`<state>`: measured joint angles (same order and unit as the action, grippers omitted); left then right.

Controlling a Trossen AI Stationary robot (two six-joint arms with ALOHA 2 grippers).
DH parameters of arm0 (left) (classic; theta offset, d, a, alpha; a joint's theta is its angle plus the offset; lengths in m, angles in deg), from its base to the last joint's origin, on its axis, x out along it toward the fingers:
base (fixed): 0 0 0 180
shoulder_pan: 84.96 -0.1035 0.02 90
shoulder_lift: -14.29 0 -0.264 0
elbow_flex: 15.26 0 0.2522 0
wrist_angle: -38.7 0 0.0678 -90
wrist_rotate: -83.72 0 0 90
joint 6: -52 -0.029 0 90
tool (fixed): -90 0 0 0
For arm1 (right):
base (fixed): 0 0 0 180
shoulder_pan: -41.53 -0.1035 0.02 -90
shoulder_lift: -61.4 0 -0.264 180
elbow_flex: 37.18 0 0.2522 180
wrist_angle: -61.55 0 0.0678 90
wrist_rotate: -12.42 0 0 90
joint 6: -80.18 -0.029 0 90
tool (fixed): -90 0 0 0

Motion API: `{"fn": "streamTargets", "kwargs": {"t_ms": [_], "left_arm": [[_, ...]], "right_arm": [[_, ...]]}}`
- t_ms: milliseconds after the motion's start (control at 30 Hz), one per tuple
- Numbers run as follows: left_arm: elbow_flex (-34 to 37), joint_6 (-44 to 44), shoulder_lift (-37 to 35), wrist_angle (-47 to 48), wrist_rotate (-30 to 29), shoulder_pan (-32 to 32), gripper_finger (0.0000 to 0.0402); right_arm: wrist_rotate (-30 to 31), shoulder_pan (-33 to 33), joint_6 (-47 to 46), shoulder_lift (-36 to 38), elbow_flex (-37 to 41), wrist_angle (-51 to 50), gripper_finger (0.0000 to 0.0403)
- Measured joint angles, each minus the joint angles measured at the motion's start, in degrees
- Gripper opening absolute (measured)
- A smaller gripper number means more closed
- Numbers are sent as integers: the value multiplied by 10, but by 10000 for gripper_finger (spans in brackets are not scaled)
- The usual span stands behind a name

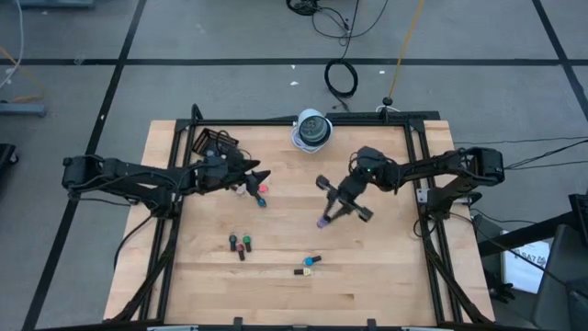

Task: Pick & Place Nail Polish
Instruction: Put the purple nail polish bottle into the black basket

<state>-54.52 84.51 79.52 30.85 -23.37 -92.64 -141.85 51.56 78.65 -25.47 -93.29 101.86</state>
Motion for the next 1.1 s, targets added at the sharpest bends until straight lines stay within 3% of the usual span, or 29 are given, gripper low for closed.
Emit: {"fn": "streamTargets", "kwargs": {"t_ms": [133, 333, 467, 600, 700, 800, 933, 1000, 1100], "left_arm": [[0, 0, 2, 1, 0, 0, 310], [0, -5, 1, 1, 0, 0, 310], [0, -4, 1, 1, 0, 0, 310], [0, 12, 1, 2, 10, 0, 310], [0, 40, 1, 0, 16, 1, 310], [0, 75, 7, -3, 16, 1, 310], [0, 105, 38, -46, 16, 6, 310], [0, 107, 70, -95, 17, 11, 310], [1, 90, 121, -205, 41, 15, 310]], "right_arm": [[-64, -35, -57, 0, 0, 74, 49], [-64, -72, -59, 0, 0, 95, 49], [-35, -69, -53, 0, 0, 82, 49], [35, -52, -1, 0, 0, -11, 49], [155, -39, 67, 0, 0, -107, 49], [369, -34, 166, 0, 0, -203, 49], [645, -41, 277, 0, 0, -250, 49], [726, -52, 322, 0, 0, -254, 49], [763, -66, 364, 0, 0, -256, 49]]}}
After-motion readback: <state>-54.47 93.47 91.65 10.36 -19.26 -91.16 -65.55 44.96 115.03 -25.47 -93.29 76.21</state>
